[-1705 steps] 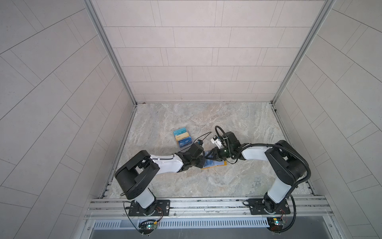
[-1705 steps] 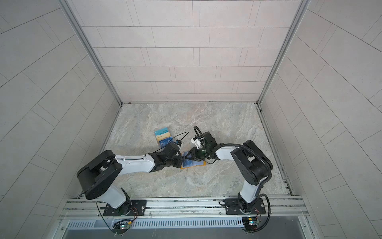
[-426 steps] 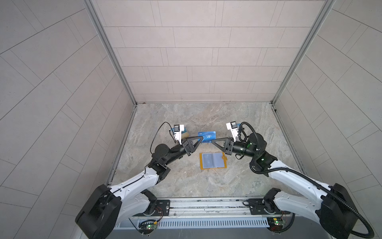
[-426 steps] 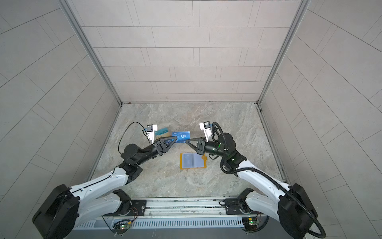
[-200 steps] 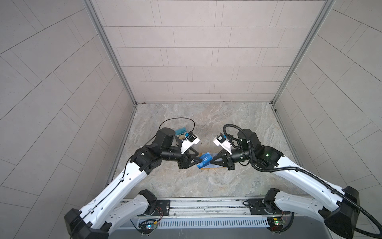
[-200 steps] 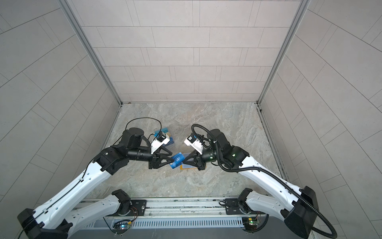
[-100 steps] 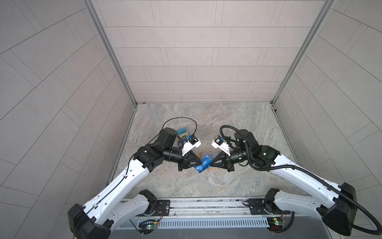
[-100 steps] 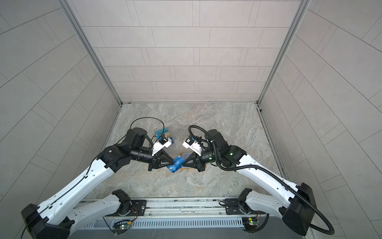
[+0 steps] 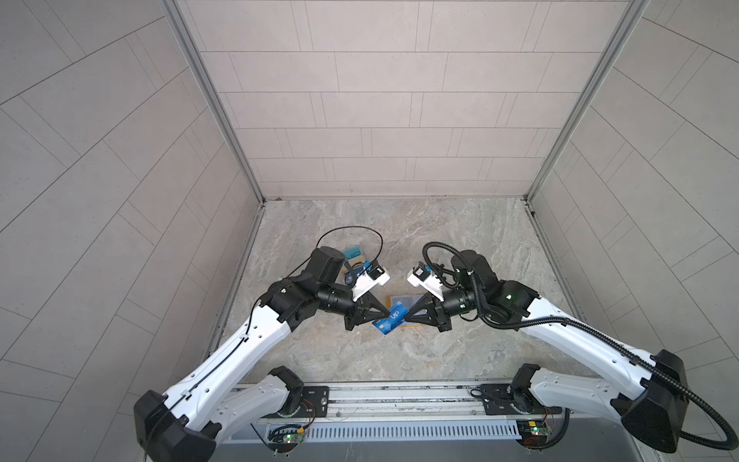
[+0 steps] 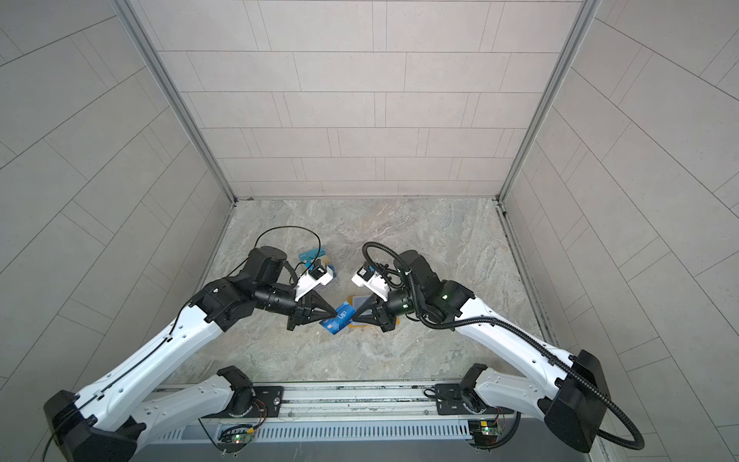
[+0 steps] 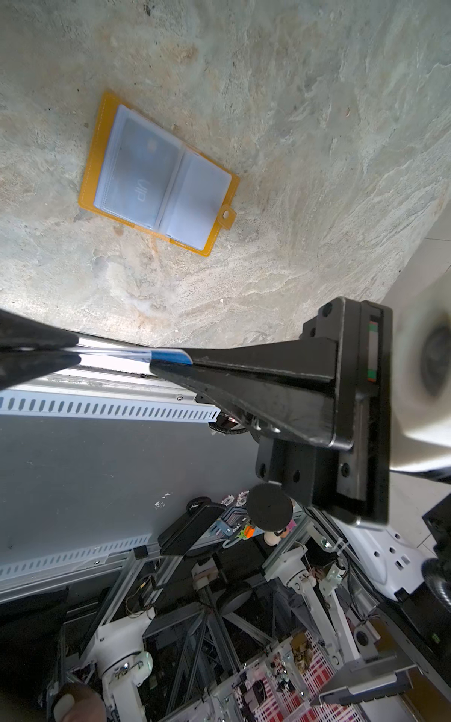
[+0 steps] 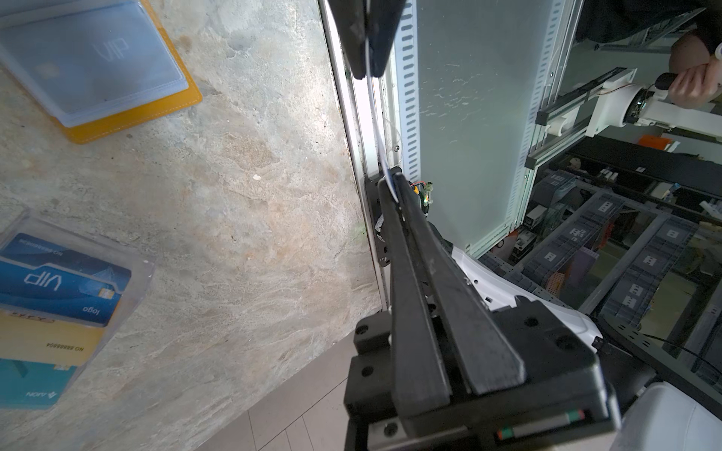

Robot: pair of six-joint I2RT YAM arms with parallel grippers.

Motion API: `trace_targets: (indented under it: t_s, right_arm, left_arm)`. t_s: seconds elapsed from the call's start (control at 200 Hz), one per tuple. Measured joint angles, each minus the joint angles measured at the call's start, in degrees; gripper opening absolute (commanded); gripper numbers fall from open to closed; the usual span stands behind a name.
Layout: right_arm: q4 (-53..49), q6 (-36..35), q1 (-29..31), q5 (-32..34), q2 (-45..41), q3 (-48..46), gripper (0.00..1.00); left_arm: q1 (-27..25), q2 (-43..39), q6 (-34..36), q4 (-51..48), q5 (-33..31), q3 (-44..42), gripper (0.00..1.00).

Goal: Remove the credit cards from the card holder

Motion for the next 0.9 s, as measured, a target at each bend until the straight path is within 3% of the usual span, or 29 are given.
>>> trace_targets:
  t_s: [0.155, 0.28, 0.436, 0.666, 0.896]
  right_arm:
    - [0.1, 0.6, 0.0, 2.8, 0.1, 0.0, 0.34]
    - [-0.4, 1.5, -0.1, 6.0, -0.2, 0.0, 0.47]
    - [-2.0, 1.3, -0.3, 11.9, -0.9, 0.0, 0.51]
    - [-4.3, 2.6, -3.0, 21.0, -0.7, 0.0, 0.52]
    - [-4.4, 3.5, -3.8, 25.1, -0.3, -0.7, 0.53]
  left_arm:
    - [0.0, 0.2, 0.5, -0.8, -1.9, 0.7, 0.00]
    - [0.0, 0.8, 1.0, -1.6, -4.8, 1.7, 0.00]
    - [0.0, 1.2, 1.4, -1.9, -10.5, 2.4, 0.00]
    - [0.5, 1.3, 2.6, -0.7, -28.4, 3.4, 0.00]
    - [0.7, 5.0, 7.4, 1.2, -42.6, 3.4, 0.00]
